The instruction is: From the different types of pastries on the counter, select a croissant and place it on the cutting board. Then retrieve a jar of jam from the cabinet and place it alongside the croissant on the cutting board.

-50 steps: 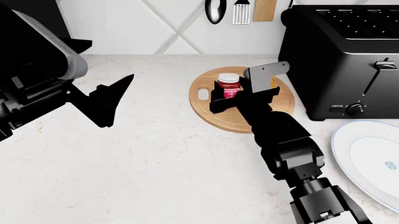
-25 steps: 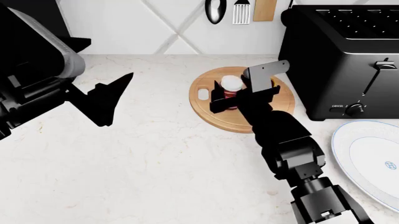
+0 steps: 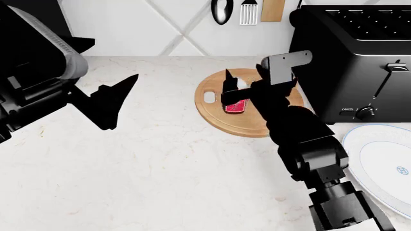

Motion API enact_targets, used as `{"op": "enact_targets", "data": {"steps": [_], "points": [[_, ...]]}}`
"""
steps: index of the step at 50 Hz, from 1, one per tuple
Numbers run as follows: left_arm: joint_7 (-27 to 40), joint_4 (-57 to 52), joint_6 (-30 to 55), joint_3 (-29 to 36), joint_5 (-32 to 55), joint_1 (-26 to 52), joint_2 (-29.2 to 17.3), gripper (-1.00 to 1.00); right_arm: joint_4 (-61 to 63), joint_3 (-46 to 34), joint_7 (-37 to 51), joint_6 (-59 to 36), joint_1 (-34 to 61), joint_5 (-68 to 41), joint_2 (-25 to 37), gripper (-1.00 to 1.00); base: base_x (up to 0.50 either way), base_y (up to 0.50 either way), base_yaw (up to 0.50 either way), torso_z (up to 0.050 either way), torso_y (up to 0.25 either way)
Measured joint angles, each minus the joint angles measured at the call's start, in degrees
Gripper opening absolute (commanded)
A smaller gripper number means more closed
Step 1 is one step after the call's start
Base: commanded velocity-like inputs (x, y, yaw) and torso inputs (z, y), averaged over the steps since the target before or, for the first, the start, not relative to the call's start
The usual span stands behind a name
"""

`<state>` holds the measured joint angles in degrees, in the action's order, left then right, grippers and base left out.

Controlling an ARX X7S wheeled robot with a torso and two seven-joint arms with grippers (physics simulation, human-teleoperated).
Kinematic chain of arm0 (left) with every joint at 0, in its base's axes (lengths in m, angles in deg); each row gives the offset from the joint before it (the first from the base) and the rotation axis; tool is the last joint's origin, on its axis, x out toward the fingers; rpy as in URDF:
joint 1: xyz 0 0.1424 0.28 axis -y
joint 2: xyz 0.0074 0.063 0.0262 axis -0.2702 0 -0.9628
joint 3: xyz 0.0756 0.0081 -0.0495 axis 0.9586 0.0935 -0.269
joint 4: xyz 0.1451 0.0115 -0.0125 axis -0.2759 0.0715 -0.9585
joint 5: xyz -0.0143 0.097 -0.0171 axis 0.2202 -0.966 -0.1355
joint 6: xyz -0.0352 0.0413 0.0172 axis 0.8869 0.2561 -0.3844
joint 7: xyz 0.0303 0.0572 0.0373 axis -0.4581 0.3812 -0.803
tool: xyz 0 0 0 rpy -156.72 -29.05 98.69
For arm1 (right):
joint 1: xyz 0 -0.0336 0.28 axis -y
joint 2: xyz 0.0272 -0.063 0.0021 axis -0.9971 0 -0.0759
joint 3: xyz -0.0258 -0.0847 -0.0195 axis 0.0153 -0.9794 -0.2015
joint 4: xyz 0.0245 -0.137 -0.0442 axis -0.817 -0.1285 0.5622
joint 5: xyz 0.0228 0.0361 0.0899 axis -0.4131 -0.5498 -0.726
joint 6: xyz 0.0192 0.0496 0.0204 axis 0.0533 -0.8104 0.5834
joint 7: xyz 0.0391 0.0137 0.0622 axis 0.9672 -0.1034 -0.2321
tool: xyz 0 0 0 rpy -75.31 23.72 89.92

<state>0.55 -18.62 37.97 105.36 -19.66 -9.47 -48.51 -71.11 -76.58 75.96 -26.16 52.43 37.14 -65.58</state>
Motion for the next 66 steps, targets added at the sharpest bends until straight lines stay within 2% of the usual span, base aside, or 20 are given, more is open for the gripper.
{"op": "enact_targets", "data": {"steps": [11, 29, 45, 56, 66], "points": [[-0.12, -0.23, 0.07, 0.26, 0.31, -0.07, 0.03, 1.00, 14.14, 2.68, 2.67, -6.01, -1.46, -5.03, 4.57, 1.00, 0.00, 0.00, 0.00, 0.000, 0.000], [-0.85, -0.57, -0.38, 1.01, 0.20, -0.75, 0.02, 1.00, 40.02, 9.50, 8.64, -18.92, -4.87, -17.10, 16.86, 1.00, 0.00, 0.00, 0.00, 0.000, 0.000], [-0.66, -0.76, -0.30, 0.46, 1.05, -0.54, -0.54, 1.00, 53.10, 19.97, 13.25, -22.35, -12.03, -26.39, 26.84, 1.00, 0.00, 0.00, 0.00, 0.000, 0.000], [2.81, -1.94, -1.77, -4.25, 4.40, -3.86, -3.03, 1.00, 58.26, 30.91, 17.71, -20.99, -17.45, -31.67, 31.53, 1.00, 0.00, 0.00, 0.00, 0.000, 0.000], [7.54, -4.48, -5.49, -12.31, 9.23, -11.54, -6.45, 1.00, 61.89, 41.54, 21.25, -18.84, -23.78, -33.72, 33.96, 1.00, 0.00, 0.00, 0.00, 0.000, 0.000]]}}
